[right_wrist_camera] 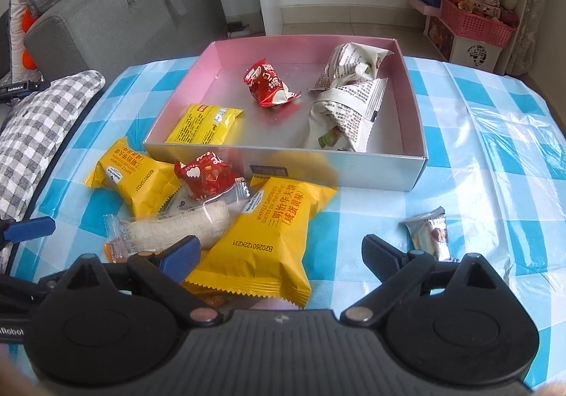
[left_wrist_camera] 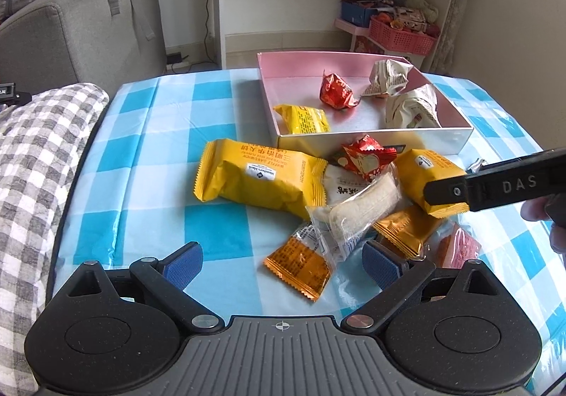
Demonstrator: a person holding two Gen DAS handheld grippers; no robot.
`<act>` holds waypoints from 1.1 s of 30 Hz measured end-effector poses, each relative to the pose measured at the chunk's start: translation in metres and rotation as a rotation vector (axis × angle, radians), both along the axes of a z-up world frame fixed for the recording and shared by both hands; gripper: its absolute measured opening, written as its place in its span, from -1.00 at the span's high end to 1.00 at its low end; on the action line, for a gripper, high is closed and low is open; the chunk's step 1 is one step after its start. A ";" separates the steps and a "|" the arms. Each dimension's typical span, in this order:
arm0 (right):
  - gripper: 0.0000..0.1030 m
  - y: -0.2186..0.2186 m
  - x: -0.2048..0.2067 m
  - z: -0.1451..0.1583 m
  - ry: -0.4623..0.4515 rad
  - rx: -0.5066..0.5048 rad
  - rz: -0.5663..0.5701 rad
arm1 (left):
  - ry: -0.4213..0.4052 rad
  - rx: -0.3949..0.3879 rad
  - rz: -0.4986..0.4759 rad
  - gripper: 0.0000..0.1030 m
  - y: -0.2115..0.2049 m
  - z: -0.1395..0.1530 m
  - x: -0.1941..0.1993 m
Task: Organize snacks
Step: 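Grasp the yellow waffle sandwich pack with the right tool while the left tool approaches another yellow pack, then close the left tool on the yellow pack while the right tool holds the waffle pack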
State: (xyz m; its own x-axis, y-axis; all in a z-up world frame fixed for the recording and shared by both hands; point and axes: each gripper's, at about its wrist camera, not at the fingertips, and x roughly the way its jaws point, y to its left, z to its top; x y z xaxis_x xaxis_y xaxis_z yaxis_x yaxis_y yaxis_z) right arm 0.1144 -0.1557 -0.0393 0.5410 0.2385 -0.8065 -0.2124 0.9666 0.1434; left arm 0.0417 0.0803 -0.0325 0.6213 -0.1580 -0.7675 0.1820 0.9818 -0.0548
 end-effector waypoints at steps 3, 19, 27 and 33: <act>-0.74 0.003 0.003 -0.001 0.006 0.007 -0.009 | 0.003 0.006 -0.019 -0.90 -0.003 -0.001 -0.001; 0.21 0.007 0.011 -0.004 0.082 -0.055 -0.045 | 0.017 -0.054 0.052 -0.90 0.011 0.002 0.022; 0.25 -0.002 0.012 0.008 0.064 0.005 -0.055 | -0.023 -0.058 0.058 -0.90 0.027 0.001 0.040; 0.25 -0.007 0.017 0.011 0.070 0.034 -0.055 | -0.005 -0.161 0.193 -0.89 0.040 -0.001 0.063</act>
